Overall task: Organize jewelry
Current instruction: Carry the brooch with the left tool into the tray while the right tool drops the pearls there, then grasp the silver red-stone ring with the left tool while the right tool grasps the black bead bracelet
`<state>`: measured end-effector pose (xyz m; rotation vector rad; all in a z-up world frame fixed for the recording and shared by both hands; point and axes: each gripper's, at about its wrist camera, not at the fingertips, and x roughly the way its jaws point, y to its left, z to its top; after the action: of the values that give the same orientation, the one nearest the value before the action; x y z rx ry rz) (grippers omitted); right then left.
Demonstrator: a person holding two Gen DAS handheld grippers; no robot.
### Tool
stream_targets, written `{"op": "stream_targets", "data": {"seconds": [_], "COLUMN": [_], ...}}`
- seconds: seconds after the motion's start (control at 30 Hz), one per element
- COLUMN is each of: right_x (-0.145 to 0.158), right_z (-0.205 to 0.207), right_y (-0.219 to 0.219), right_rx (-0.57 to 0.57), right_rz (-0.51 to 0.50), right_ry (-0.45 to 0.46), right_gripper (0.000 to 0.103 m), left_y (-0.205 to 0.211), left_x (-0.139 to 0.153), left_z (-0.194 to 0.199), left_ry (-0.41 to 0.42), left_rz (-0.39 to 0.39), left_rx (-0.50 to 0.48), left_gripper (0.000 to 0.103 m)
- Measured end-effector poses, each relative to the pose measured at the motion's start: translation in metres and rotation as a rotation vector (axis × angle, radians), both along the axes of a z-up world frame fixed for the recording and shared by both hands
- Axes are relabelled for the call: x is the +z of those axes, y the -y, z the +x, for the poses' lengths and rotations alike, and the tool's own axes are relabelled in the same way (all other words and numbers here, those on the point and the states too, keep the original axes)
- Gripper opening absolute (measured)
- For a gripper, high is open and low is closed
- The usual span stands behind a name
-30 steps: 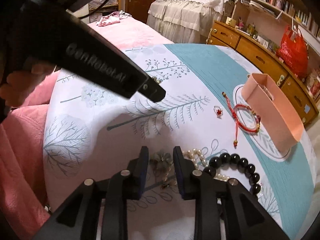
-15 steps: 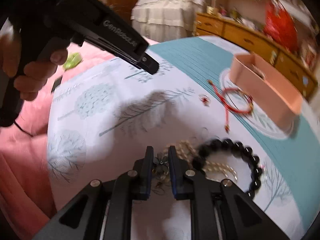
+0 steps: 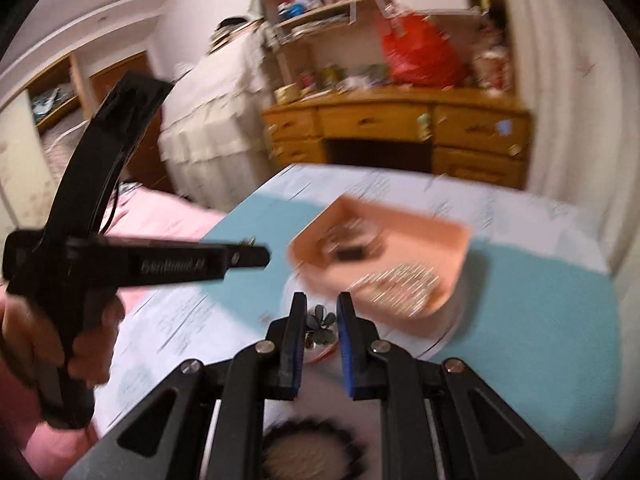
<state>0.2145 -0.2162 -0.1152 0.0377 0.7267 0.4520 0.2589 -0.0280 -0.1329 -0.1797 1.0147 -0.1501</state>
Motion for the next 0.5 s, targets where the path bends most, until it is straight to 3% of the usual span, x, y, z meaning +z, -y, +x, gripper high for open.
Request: {"op": "stream_targets", "data": {"seconds": [0.27, 0.3, 0.37, 0.4, 0.5], "right_x": [-0.004, -0.007, -0.016, -0.02, -0.02], "right_z": [0.034, 0.035, 0.046, 0.05, 0.047], "right_y": [0.021, 0.024, 0.025, 0.025, 0.033], "right_rx": [-0.074, -0.087, -0.108, -0.119, -0.15], "right_rz": [0.031, 0.037, 0.033, 0.022, 0.046], "right_ry": [0.059, 0.065, 0.009, -0.019, -0.031], "right_gripper": [0.016, 0.016, 0.028, 0.044, 0.051], "left_y": [0.02, 0.021, 0.021, 0.02, 0.014], "left_x": [-0.001, -0.002, -0.001, -0.001, 0.003], "left_z": [0.035, 0.038, 0.042, 0.043, 0.042], "left_ry": [0.02, 0.017, 0.007, 0.01, 0.013], "left_rz": [0.004, 0.019, 0.068, 0.081, 0.073], "left_rx": [0.001, 0.009, 0.026, 0.026, 0.008], "left_gripper": [0.02, 0.023, 0.049, 0.067, 0.07]}}
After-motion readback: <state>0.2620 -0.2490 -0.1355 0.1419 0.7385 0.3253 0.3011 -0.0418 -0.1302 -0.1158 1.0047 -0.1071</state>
